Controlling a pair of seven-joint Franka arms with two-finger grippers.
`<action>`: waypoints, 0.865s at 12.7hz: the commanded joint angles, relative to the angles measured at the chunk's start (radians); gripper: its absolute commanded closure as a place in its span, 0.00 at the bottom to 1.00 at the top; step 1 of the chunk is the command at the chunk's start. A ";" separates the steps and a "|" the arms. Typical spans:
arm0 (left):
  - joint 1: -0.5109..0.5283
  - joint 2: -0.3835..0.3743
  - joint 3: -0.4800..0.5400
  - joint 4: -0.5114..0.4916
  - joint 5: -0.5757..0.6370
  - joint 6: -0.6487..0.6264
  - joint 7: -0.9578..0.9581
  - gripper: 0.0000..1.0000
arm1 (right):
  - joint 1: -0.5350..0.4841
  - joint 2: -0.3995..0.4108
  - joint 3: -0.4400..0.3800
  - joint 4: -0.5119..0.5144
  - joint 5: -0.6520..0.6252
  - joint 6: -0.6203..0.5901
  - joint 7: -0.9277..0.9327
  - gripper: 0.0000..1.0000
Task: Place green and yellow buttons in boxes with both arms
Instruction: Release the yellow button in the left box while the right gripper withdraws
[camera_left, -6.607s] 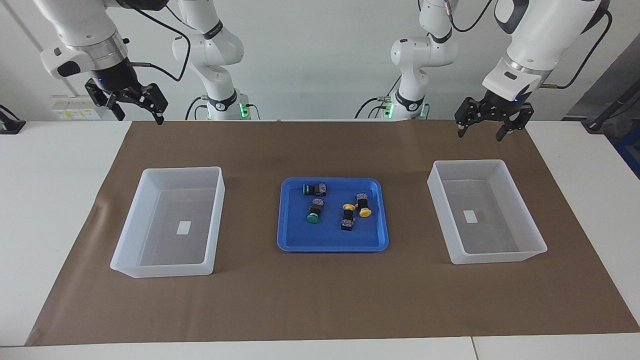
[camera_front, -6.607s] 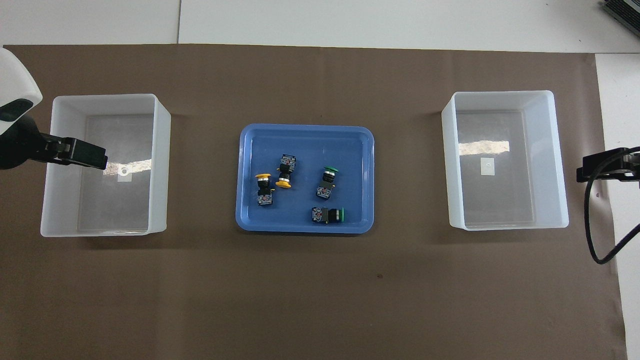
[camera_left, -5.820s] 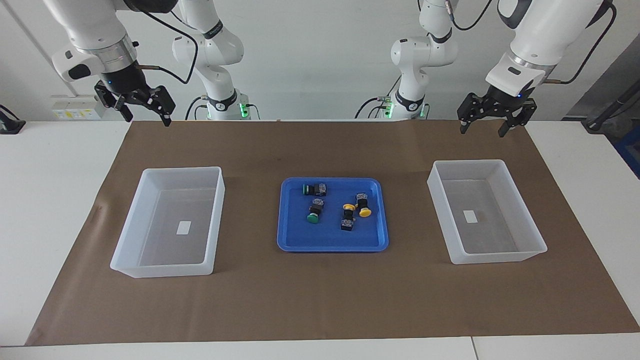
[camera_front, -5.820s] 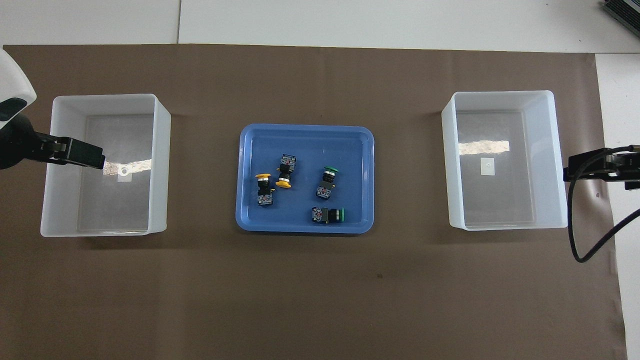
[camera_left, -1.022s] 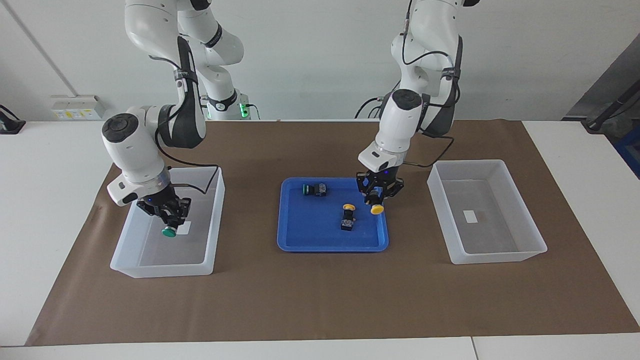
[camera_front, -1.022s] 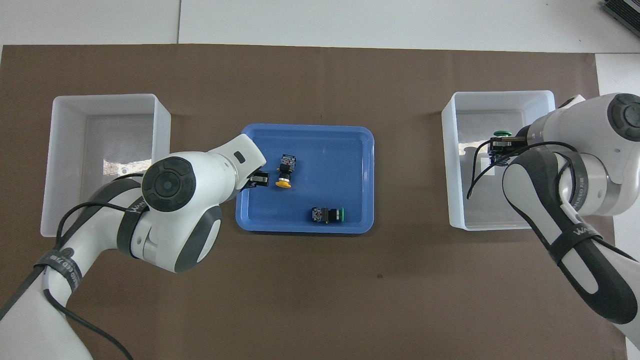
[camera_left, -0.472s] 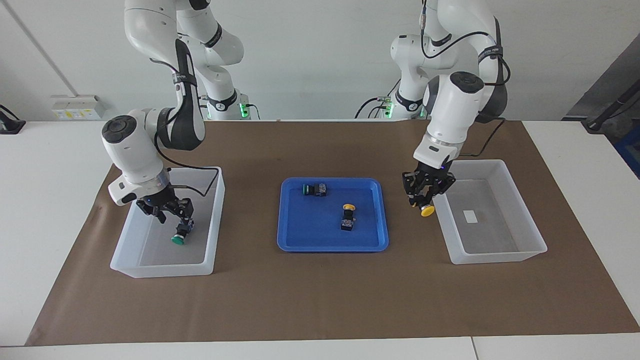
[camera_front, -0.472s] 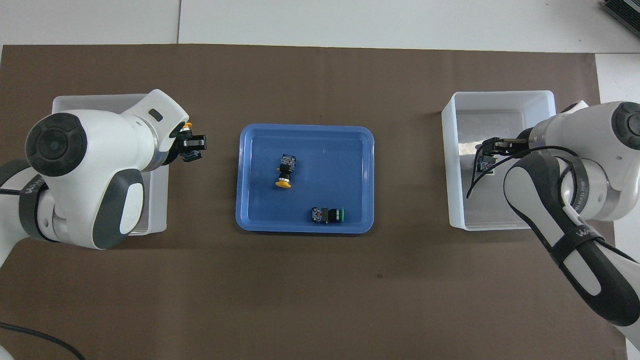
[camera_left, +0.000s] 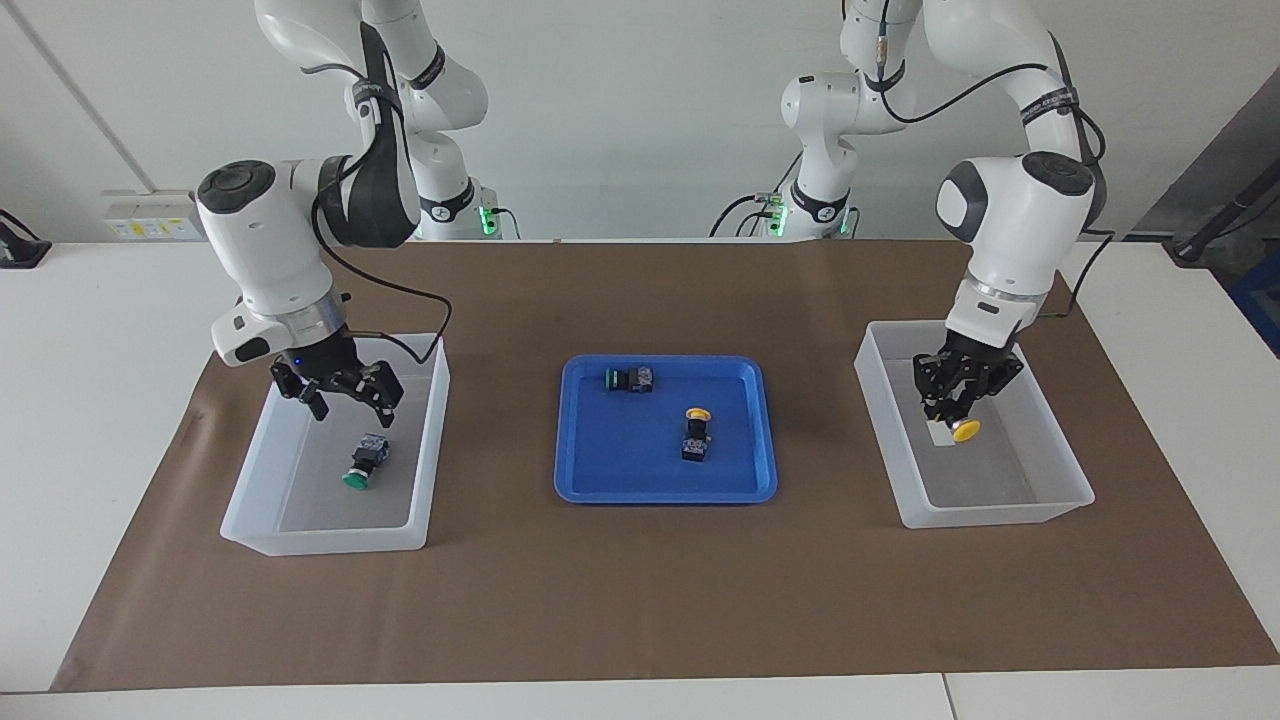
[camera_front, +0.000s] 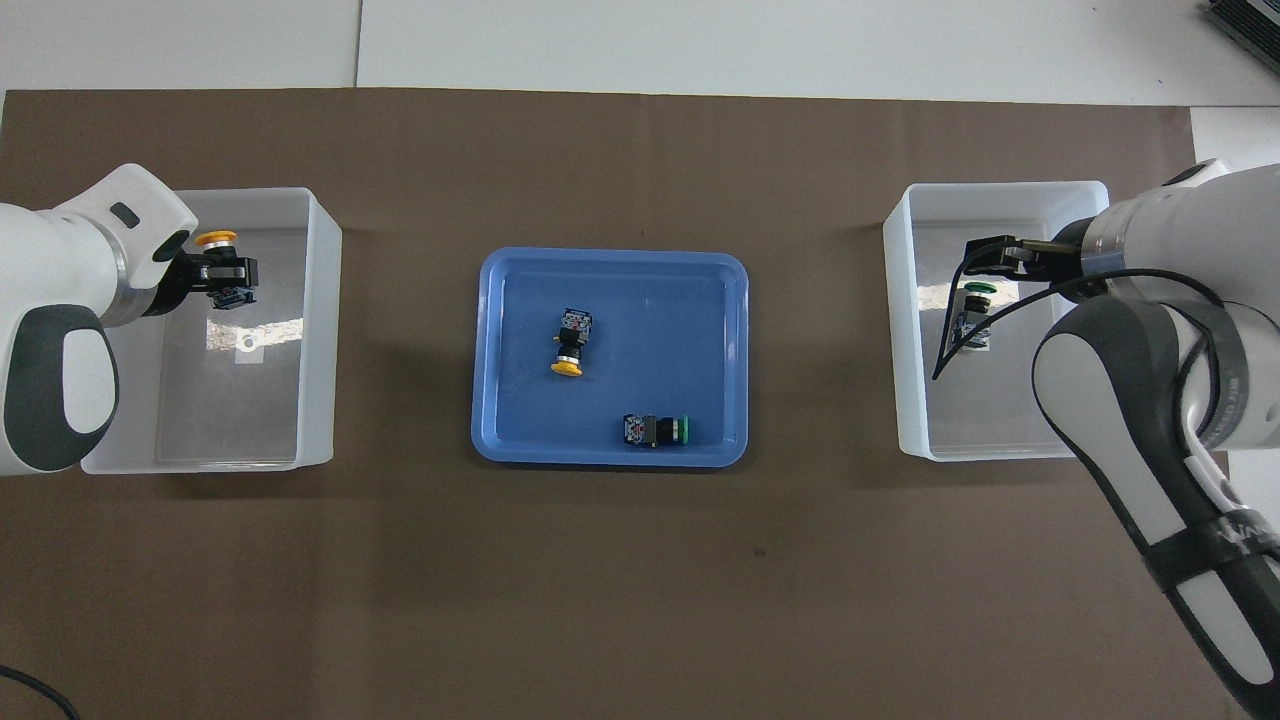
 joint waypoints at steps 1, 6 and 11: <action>0.091 0.011 -0.013 -0.008 0.006 0.032 0.160 1.00 | 0.002 -0.029 0.000 0.114 0.001 -0.189 0.028 0.00; 0.161 0.109 -0.011 -0.018 0.006 0.113 0.343 1.00 | -0.011 -0.100 -0.006 0.242 -0.015 -0.451 0.014 0.00; 0.182 0.161 -0.011 -0.058 0.006 0.188 0.376 1.00 | -0.012 -0.189 -0.013 0.250 -0.044 -0.592 -0.061 0.00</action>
